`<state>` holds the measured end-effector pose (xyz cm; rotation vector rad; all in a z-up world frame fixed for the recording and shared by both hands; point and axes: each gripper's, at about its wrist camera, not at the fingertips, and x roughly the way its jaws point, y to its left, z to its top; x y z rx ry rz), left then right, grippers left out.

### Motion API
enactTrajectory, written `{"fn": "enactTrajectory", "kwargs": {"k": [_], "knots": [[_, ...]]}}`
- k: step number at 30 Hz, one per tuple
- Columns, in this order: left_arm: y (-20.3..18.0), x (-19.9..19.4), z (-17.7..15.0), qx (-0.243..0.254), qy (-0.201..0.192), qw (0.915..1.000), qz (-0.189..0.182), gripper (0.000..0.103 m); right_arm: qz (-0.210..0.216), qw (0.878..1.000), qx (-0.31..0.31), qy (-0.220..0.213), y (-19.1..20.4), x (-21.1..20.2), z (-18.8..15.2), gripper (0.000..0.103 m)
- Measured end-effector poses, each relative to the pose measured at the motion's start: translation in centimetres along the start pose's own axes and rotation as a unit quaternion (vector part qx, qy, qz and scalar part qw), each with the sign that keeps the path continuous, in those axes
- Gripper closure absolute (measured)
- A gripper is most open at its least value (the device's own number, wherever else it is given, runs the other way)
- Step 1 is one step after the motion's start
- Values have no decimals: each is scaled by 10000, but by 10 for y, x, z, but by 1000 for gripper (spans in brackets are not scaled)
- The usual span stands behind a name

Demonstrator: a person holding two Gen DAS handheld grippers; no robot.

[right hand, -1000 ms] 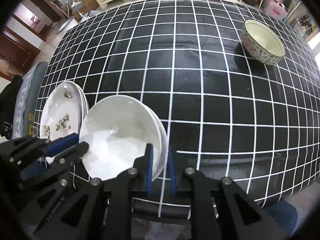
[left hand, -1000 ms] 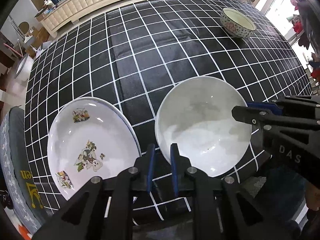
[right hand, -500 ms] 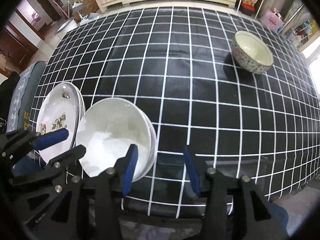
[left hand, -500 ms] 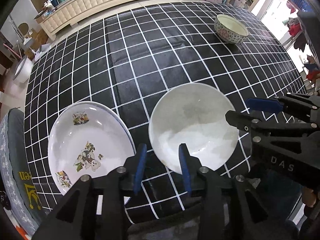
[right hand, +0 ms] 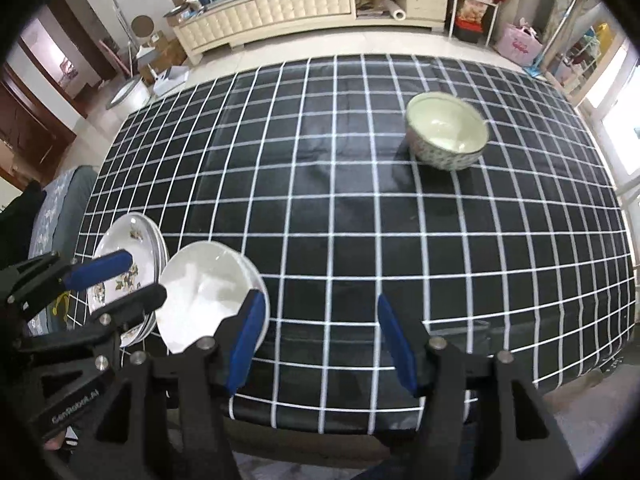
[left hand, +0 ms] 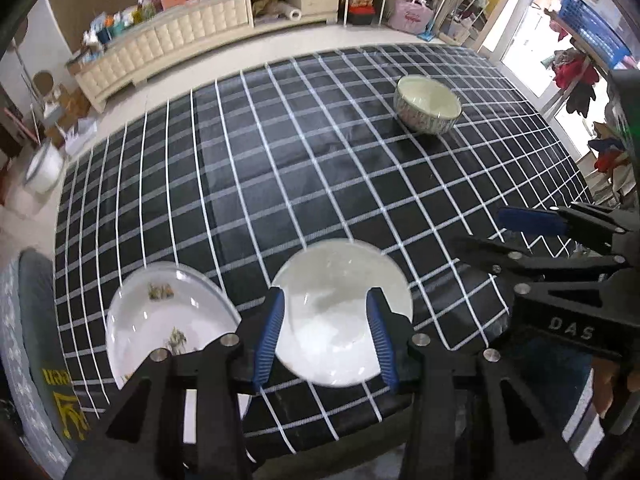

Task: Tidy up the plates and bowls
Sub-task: 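Open both tools and withdraw them from the nested bowls, then move both tools toward the green-rimmed patterned bowl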

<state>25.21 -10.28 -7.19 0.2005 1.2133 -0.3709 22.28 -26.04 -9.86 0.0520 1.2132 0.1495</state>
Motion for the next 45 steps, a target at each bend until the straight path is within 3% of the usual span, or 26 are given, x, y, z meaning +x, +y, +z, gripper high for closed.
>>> {"fn": "enactTrajectory", "kwargs": {"k": [5,12,19,22,25,28,33,45], "knots": [[-17,-7,21,18,-173,9998,-100,63,-189,9996,-89,-169,-21,-16,14,40],[-47,-7,59,299,-267,9992,-80,63,-69,9997,-56,-237,-51,-25,37,40],[-69,-1,96,439,-347,9984,-60,63,-158,9976,-43,-678,-82,-27,53,40],[-75,7,110,454,-363,9983,-54,63,-202,9984,204,-494,-99,-18,60,40],[-82,17,123,467,-294,9985,-71,63,-278,9984,434,-252,-114,-9,69,32],[-89,30,138,481,-184,9985,-171,63,-452,9979,376,-278,-122,-4,78,27],[-98,49,161,554,-80,9983,-130,63,-315,9972,661,-122,-146,12,92,24],[-92,111,210,352,337,9987,-159,63,-178,9957,855,300,-177,59,119,23]]}}
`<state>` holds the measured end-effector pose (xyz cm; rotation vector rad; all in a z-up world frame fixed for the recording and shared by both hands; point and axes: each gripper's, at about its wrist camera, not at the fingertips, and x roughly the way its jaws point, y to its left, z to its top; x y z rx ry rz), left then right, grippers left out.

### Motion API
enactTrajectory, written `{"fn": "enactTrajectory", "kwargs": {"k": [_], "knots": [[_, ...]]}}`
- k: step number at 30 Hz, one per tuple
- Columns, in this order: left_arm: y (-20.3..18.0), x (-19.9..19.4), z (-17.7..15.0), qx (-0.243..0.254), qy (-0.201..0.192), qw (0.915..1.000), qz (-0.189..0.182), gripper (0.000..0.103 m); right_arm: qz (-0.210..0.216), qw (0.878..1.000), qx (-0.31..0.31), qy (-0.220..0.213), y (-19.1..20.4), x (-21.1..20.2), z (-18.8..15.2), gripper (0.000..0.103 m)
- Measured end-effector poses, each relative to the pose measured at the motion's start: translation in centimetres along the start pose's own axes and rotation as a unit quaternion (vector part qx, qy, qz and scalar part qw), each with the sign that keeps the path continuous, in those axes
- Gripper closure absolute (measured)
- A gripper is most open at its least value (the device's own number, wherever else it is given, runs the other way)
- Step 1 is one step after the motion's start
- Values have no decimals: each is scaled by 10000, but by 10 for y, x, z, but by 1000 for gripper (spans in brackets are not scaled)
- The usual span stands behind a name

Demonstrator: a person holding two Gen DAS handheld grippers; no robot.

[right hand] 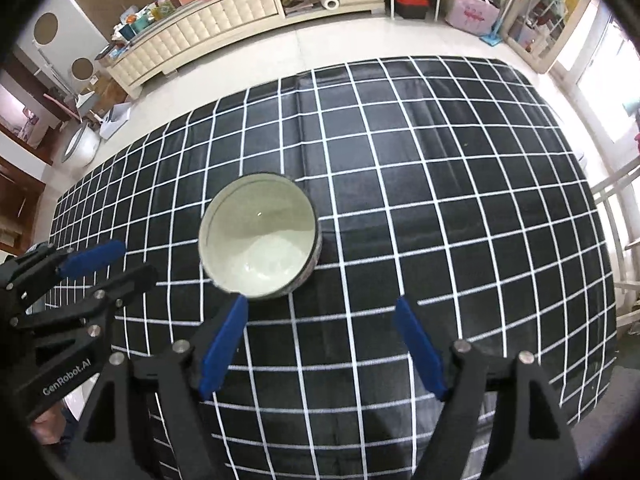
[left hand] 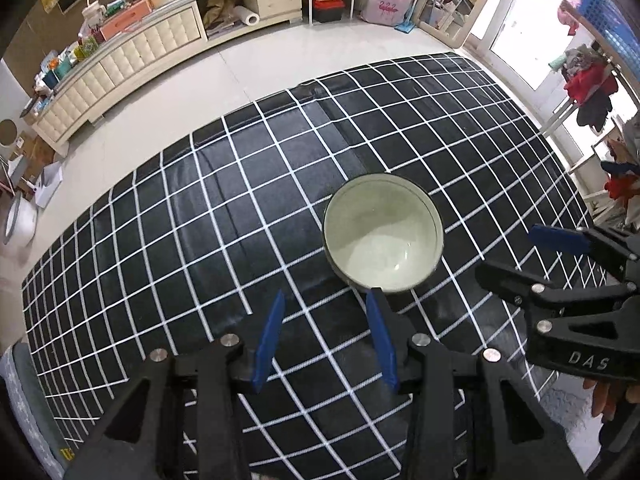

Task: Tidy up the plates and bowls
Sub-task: 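Move both tools toward the green-rimmed patterned bowl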

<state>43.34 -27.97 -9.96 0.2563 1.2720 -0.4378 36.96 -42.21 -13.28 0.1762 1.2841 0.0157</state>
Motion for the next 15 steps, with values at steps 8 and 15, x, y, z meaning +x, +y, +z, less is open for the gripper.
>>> {"fn": "enactTrajectory", "kwargs": {"k": [8,15], "knots": [[-5,36,22,116,319,9994,-58,63,-17,9996,214,160,-11,27,15,23],[-5,57,30,164,363,9992,-95,63,-41,9996,163,225,-8,44,21,23]]}}
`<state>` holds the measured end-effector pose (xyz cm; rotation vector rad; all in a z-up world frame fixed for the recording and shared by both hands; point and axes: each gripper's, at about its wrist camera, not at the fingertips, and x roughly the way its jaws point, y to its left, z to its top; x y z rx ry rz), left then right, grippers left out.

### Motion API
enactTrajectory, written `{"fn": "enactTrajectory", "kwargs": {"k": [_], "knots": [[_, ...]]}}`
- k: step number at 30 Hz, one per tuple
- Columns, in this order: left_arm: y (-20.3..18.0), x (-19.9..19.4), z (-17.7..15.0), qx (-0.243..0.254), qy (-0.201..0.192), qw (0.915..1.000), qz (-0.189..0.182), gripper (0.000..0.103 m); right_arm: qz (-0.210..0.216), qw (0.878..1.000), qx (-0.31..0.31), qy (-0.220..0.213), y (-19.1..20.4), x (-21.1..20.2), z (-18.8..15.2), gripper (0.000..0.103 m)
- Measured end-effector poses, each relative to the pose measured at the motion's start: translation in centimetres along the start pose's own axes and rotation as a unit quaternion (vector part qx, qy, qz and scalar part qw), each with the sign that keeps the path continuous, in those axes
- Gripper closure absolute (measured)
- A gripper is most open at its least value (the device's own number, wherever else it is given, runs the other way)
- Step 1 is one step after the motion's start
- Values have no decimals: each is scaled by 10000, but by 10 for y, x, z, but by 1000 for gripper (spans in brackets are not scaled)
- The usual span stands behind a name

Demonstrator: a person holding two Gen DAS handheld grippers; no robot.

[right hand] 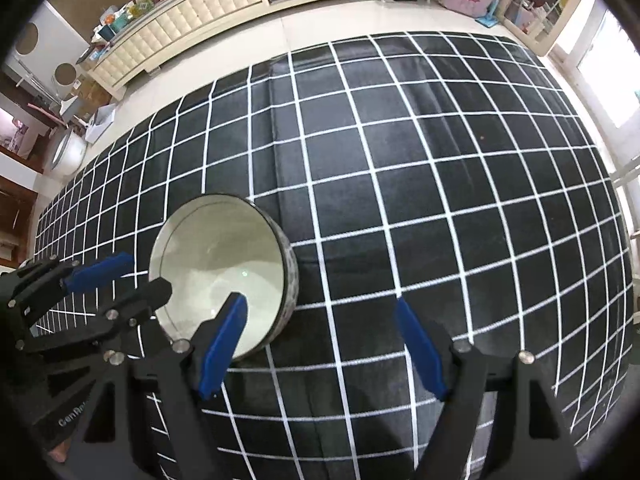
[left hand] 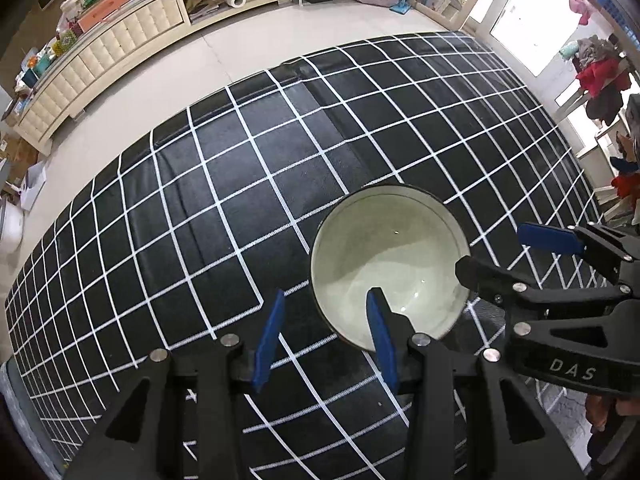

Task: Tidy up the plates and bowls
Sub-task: 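Move both tools toward the green-rimmed patterned bowl, then close both tools on the rim of the green-rimmed patterned bowl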

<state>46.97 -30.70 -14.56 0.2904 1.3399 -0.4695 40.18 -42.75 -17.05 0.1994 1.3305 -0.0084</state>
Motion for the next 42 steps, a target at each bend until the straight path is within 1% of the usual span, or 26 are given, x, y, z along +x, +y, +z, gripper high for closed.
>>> {"fn": "enactTrajectory", "kwargs": {"k": [1,2,3,5,6,8,9,11,13,15,17,21,24,29,32,36,40,42], "knots": [[0,3,0,30,11,10000,11,64,29,10000,11,10,0,1,0,26],[0,5,0,51,18,10000,14,70,88,9999,23,61,0,5,2,34],[0,7,1,61,39,10000,14,74,140,9998,39,132,0,8,2,38],[1,12,1,55,86,9999,16,79,152,9997,19,176,1,11,2,46],[2,15,1,20,122,9999,40,84,149,9997,-11,183,2,12,1,49],[3,20,1,9,177,9998,13,92,155,9997,-14,188,2,13,0,60],[3,21,1,-4,168,9999,-21,92,221,9996,5,188,2,13,0,62],[3,22,1,-13,142,9999,-13,92,359,9991,45,230,2,14,-1,70],[3,23,1,14,149,9999,18,92,424,9988,1,254,3,14,-1,76],[3,25,2,16,176,9998,35,92,493,9984,5,290,3,16,-2,78],[1,27,2,37,197,9998,61,92,713,9966,179,368,-5,21,-5,80],[-1,35,6,-36,255,9996,142,92,910,9946,374,321,-17,21,-10,80],[-8,38,6,52,259,9991,322,92,827,9955,390,262,-19,16,-15,80],[-12,34,2,172,219,9991,316,93,682,9967,391,215,-16,11,-26,82],[-16,31,-8,273,232,9985,419,93,632,9971,353,241,-6,8,-29,84],[-17,11,-24,235,176,9987,407,93,594,9978,281,125,2,-10,-42,85],[-14,-17,-43,219,59,9989,402,93,635,9978,196,-9,18,-37,-55,86],[-12,-36,-57,182,-23,9987,466,93,617,9980,106,-67,28,-50,-63,86]]}}
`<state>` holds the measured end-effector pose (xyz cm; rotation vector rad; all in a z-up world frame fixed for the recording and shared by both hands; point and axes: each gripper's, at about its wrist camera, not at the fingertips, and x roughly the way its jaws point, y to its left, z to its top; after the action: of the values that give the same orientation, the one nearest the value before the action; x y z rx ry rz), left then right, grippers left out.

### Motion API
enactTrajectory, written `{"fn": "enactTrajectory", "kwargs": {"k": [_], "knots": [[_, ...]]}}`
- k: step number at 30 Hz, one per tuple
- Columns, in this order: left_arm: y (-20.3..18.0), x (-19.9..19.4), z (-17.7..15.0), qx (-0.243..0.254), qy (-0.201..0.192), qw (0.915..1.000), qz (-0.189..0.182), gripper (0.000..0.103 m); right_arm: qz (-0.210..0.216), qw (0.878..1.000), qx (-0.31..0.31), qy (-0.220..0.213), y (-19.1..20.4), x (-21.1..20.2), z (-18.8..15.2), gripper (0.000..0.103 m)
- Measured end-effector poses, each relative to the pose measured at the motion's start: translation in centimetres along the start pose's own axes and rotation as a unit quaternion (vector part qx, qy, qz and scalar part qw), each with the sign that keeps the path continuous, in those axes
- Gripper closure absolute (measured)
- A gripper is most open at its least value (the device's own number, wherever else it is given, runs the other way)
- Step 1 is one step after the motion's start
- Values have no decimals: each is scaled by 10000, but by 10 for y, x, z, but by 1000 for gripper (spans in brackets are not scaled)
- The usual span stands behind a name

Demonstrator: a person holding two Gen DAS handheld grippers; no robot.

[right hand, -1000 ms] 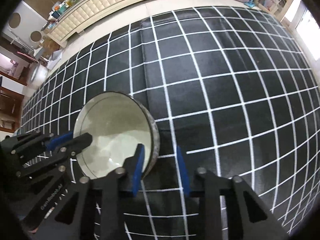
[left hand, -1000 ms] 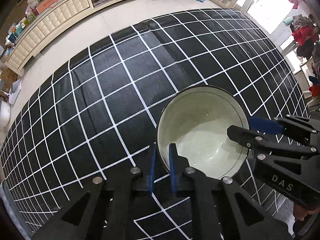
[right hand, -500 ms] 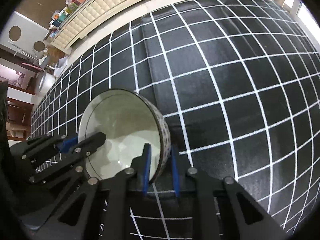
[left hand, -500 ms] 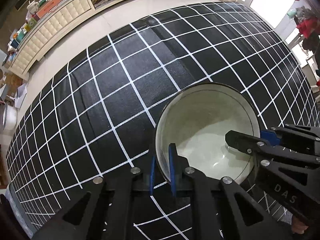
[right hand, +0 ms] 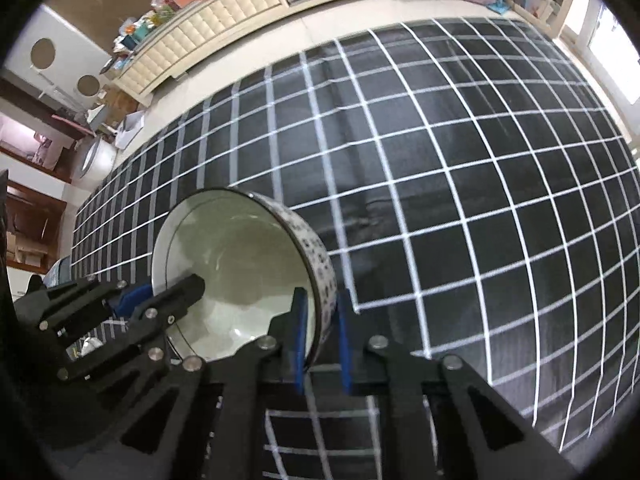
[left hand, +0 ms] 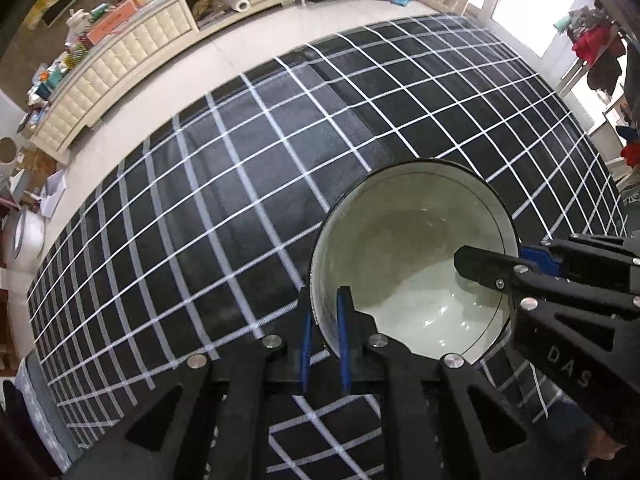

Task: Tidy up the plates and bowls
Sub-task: 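Close both tools on the rim of the green-rimmed patterned bowl, then lift the patterned bowl with both tools toward the plate stack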

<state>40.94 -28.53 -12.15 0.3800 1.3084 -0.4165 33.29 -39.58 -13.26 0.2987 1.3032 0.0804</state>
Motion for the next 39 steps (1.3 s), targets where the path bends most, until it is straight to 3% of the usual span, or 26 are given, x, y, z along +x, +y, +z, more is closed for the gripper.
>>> {"fn": "enactTrajectory", "kwargs": {"k": [8,19,28,39], "knots": [[30,-66,-56,-427,-342,9983,-176,93,6,9990,-377,-236,57,-38,-38,88],[75,-124,-146,-736,-654,9951,0,93,58,9951,-906,-392,130,-51,-80,88],[93,-135,-201,-947,-696,9931,61,93,44,9931,-1129,-300,163,-40,-110,88],[110,-109,-248,-1173,-440,9921,1,93,-60,9918,-1274,55,185,1,-129,88]]}}
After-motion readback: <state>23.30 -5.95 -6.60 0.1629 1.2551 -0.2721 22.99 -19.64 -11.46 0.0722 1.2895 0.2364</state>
